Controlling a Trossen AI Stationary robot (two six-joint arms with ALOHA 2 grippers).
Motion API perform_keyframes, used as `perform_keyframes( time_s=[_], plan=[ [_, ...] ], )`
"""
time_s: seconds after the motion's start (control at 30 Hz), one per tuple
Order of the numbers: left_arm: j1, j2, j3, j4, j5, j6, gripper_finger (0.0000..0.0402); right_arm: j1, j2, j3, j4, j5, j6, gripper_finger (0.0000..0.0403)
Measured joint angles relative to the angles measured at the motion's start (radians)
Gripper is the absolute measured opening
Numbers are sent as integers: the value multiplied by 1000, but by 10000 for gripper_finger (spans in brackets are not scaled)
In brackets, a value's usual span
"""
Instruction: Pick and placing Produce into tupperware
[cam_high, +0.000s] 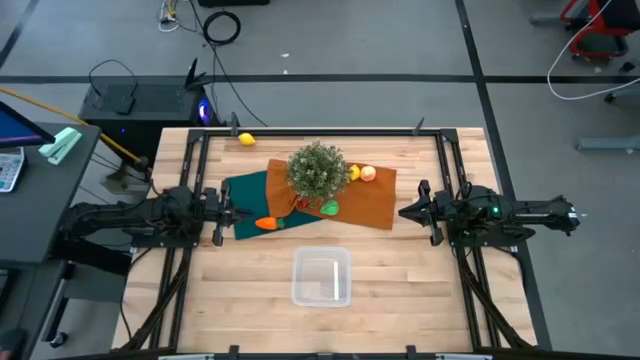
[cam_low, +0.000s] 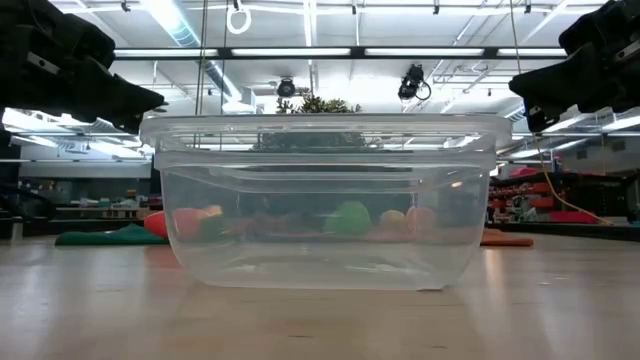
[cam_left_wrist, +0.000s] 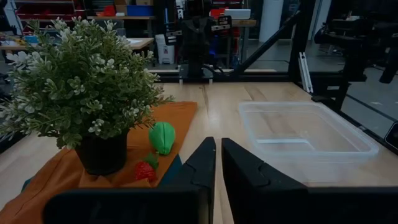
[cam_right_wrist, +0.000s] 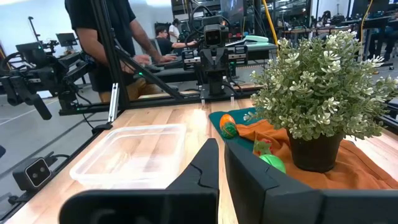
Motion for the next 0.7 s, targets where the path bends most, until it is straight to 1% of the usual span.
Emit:
perform_keyframes(
  time_s=[0.37, 0.7],
  plan=[
    [0, 0, 0, 0, 0, 0, 23, 0, 0, 0, 0, 0, 0, 1],
    [0, 0, 0, 0, 0, 0, 36, 0, 0, 0, 0, 0, 0, 1]
  ],
)
